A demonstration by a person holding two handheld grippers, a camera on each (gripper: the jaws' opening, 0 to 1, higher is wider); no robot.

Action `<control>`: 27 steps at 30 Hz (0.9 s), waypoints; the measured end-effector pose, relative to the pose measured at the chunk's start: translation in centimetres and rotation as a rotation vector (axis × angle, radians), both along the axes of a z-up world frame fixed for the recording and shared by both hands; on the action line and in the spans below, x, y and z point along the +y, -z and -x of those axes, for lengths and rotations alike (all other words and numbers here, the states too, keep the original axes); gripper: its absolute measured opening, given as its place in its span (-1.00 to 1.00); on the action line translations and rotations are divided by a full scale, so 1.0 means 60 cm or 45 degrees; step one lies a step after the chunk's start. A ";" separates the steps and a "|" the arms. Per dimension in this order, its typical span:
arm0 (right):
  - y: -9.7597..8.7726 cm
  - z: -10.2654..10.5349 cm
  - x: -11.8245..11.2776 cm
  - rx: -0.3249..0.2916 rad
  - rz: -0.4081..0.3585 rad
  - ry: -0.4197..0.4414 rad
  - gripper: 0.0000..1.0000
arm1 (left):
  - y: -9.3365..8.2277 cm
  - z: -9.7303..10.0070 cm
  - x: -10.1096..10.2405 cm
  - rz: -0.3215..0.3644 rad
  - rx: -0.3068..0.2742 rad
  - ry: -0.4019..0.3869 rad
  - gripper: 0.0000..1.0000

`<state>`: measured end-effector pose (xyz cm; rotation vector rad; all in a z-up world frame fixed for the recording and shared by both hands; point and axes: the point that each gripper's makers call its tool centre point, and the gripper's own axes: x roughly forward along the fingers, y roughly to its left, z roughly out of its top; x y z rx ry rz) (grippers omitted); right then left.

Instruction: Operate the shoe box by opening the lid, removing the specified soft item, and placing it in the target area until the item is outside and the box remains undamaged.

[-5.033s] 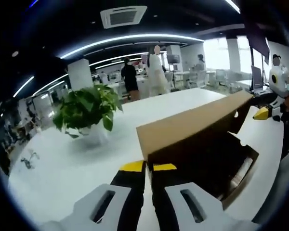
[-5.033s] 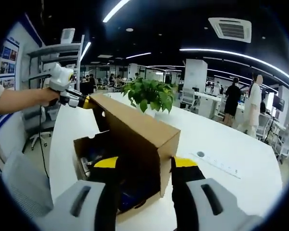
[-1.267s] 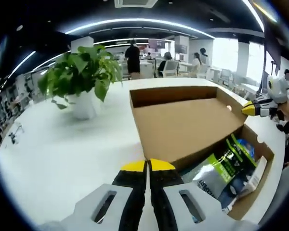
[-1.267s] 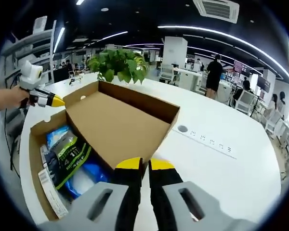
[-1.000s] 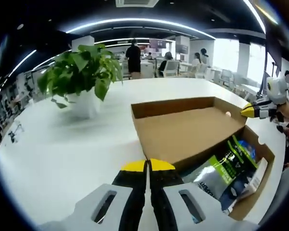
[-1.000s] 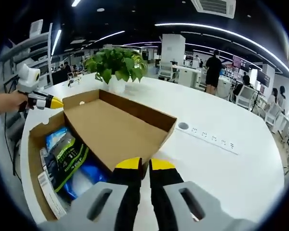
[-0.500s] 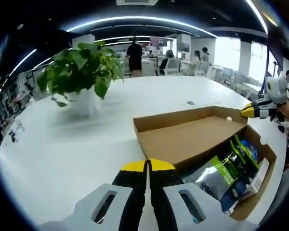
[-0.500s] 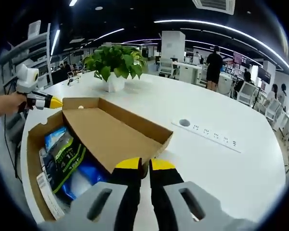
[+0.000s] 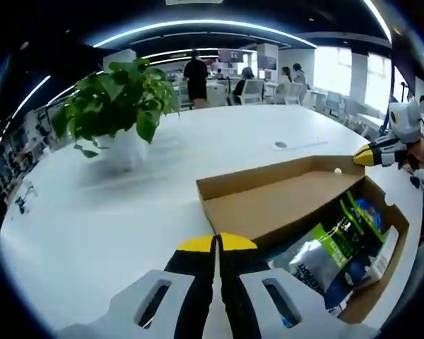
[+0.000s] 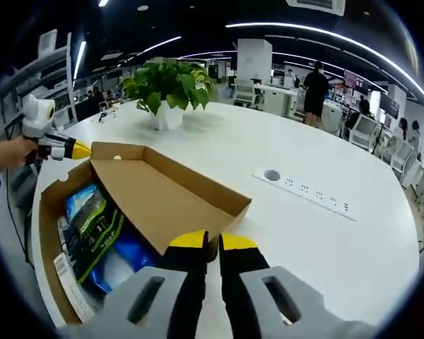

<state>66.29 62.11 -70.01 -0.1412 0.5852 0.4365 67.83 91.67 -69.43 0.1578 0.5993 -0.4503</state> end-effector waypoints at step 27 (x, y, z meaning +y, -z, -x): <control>-0.056 0.066 0.019 -0.048 0.003 -0.211 -0.76 | -0.017 0.042 -0.005 0.003 0.004 0.006 -0.87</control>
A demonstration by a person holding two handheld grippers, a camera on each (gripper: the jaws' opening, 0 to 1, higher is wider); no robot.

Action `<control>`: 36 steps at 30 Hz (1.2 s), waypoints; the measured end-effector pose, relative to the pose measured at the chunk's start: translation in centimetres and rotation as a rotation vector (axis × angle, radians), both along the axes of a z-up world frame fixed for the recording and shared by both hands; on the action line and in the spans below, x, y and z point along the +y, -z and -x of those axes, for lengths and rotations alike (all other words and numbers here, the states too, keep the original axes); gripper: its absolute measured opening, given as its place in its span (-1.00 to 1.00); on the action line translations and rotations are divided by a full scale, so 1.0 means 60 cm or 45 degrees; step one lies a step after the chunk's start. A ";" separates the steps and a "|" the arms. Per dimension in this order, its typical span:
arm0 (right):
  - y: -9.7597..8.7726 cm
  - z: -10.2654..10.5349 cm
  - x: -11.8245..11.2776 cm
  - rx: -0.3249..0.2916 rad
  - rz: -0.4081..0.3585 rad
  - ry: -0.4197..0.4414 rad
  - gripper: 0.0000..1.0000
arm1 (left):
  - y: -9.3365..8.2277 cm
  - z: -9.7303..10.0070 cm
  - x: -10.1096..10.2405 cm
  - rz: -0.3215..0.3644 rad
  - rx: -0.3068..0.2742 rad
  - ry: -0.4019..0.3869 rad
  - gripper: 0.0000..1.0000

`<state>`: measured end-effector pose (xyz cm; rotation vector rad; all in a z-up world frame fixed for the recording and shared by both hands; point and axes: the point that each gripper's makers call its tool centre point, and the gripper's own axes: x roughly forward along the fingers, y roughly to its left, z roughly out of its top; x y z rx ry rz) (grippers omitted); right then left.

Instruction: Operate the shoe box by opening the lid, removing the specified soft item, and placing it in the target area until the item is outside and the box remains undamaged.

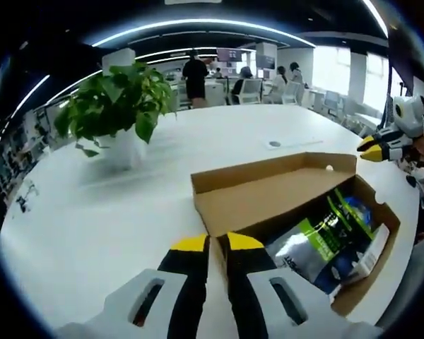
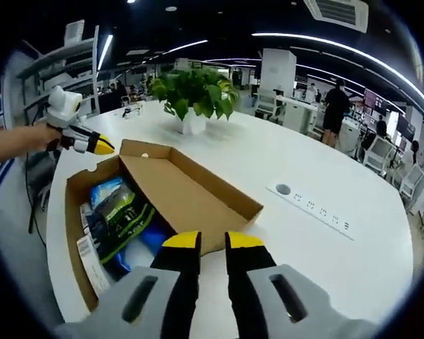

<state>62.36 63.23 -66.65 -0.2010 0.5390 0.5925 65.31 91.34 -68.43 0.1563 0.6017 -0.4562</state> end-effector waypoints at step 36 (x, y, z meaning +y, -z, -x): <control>0.066 0.084 0.133 0.233 -0.044 -0.218 -0.60 | 0.005 0.093 -0.040 0.014 0.022 0.084 -0.70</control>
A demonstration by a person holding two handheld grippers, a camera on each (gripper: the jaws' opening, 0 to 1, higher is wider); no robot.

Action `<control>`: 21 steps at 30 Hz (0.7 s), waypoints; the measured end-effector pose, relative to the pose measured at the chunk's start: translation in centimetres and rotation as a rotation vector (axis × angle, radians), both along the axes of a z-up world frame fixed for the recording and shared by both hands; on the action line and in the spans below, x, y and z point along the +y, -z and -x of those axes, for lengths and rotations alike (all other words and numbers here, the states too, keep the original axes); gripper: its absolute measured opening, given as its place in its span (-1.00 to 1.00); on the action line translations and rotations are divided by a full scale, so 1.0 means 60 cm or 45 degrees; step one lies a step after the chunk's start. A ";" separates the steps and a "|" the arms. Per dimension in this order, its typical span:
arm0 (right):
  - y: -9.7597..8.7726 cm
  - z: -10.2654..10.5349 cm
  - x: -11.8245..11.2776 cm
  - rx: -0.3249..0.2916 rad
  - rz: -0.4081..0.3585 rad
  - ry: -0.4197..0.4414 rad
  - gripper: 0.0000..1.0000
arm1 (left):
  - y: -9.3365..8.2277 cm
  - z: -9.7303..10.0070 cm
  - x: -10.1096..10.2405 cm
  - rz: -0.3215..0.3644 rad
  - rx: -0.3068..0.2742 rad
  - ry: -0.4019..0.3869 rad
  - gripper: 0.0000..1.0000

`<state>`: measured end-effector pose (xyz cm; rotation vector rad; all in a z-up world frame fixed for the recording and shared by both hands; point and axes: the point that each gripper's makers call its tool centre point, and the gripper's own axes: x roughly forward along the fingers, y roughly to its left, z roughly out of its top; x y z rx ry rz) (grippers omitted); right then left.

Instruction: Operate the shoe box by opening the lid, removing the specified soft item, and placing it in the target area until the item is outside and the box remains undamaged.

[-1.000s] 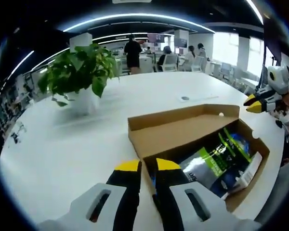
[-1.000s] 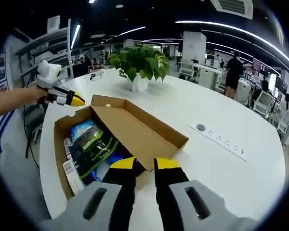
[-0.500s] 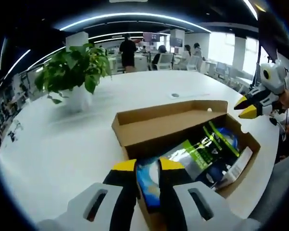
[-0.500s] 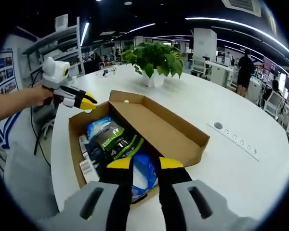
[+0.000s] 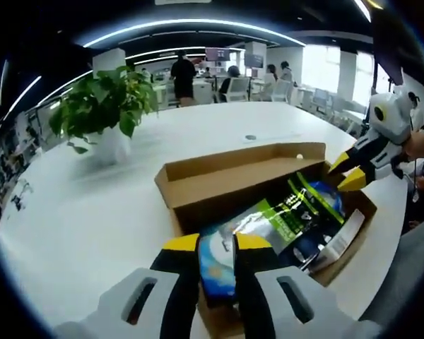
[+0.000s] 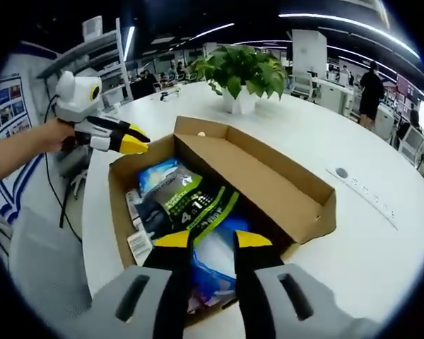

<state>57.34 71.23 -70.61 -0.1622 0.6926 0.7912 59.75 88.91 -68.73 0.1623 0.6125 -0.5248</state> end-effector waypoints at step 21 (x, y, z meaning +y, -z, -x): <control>0.060 -0.007 0.038 0.191 -0.030 0.063 -0.55 | 0.008 0.018 -0.010 -0.044 0.016 0.066 -0.68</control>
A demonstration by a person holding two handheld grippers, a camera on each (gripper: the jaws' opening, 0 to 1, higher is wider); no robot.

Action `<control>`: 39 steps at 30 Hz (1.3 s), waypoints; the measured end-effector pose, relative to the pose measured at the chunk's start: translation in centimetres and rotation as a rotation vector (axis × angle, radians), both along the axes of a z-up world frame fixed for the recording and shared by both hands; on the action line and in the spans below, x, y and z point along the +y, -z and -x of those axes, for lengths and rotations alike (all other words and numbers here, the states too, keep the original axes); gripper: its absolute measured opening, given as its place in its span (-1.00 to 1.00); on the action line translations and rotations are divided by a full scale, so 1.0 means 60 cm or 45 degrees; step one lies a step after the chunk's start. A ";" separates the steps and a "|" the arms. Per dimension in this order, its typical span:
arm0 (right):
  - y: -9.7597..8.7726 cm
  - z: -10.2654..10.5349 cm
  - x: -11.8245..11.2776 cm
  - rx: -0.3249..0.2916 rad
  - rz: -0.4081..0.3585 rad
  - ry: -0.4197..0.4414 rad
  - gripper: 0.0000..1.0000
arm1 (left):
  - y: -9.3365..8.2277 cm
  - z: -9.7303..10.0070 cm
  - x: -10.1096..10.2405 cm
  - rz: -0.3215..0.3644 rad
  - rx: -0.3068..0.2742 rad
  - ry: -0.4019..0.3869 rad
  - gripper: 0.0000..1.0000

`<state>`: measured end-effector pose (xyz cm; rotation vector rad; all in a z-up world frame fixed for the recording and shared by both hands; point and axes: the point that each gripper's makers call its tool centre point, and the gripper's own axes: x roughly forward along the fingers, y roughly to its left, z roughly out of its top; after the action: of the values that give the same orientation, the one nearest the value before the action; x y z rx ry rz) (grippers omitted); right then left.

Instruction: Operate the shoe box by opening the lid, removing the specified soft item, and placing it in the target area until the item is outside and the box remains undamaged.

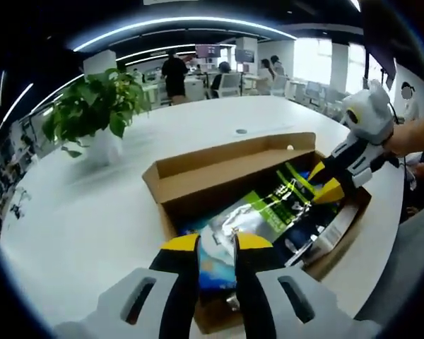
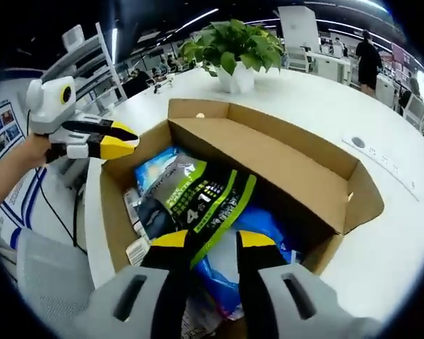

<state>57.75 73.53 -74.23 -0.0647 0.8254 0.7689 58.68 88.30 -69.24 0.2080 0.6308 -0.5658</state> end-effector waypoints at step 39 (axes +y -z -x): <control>0.006 -0.007 -0.021 -0.090 0.200 -0.041 -1.00 | 0.063 0.002 -0.036 0.000 0.160 0.105 -0.63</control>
<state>58.16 72.29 -74.60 -0.2449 0.8178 0.7267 58.54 86.14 -73.03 0.2005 0.7464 -0.6620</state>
